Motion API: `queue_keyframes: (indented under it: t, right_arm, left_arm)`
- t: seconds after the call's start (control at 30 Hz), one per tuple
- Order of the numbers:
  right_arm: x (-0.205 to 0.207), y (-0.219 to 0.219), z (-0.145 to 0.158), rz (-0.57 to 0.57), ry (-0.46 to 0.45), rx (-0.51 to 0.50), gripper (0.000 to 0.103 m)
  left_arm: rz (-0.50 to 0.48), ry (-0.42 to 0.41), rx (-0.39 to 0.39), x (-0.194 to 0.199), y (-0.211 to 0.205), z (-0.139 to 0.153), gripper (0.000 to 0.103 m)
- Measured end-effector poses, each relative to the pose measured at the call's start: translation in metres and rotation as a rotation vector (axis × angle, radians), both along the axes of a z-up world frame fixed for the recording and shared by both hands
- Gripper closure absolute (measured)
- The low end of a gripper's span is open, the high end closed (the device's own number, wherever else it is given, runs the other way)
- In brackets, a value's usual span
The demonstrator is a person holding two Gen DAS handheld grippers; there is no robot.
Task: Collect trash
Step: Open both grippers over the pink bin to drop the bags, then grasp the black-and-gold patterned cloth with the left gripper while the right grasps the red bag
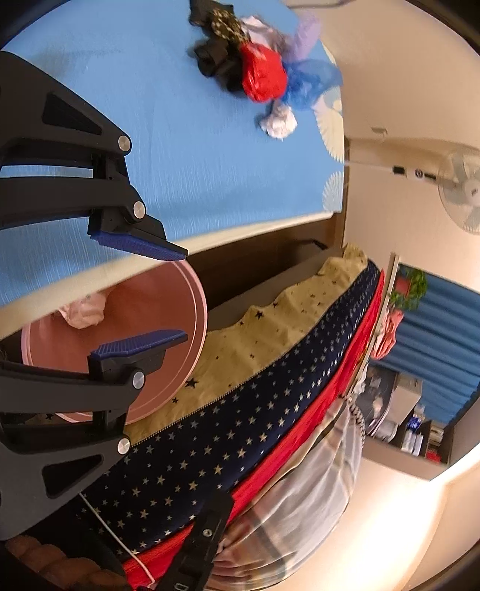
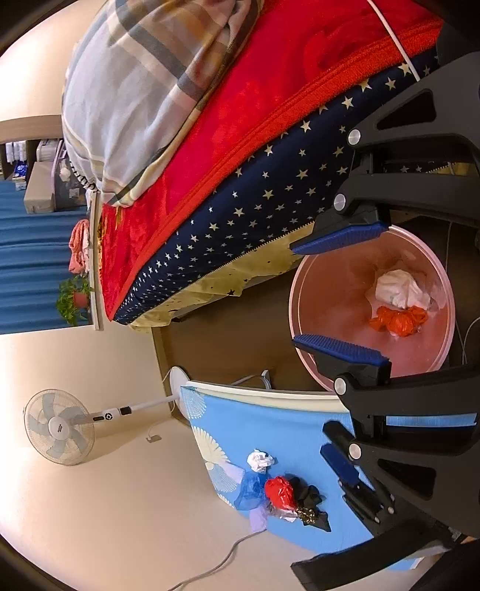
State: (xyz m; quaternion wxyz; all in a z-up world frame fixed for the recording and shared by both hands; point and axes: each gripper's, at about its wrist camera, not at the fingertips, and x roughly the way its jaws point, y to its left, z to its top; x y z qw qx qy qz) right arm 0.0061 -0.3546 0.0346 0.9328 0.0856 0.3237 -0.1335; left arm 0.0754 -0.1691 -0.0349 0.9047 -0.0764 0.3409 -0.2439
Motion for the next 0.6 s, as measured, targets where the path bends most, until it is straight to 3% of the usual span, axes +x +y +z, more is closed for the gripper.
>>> queue_keyframes:
  t: [0.07,0.13,0.3,0.6]
  right_arm:
    - [-0.001,0.004,0.002,0.006,-0.01,-0.007,0.056]
    - [-0.001,0.007,0.003,0.004,-0.02,-0.023,0.044]
    - [-0.002,0.017,0.006,0.016,-0.048,-0.046,0.035]
    - [-0.008,0.035,0.011,0.003,-0.163,-0.129,0.036]
  left_arm:
    - [0.02,-0.003,-0.004,0.0,0.008,0.002,0.064]
    - [0.033,-0.008,-0.004,-0.001,0.013,0.004,0.064]
    - [0.061,-0.031,0.003,-0.005,0.027,0.01,0.064]
    - [0.149,-0.062,0.007,-0.008,0.058,0.019,0.064]
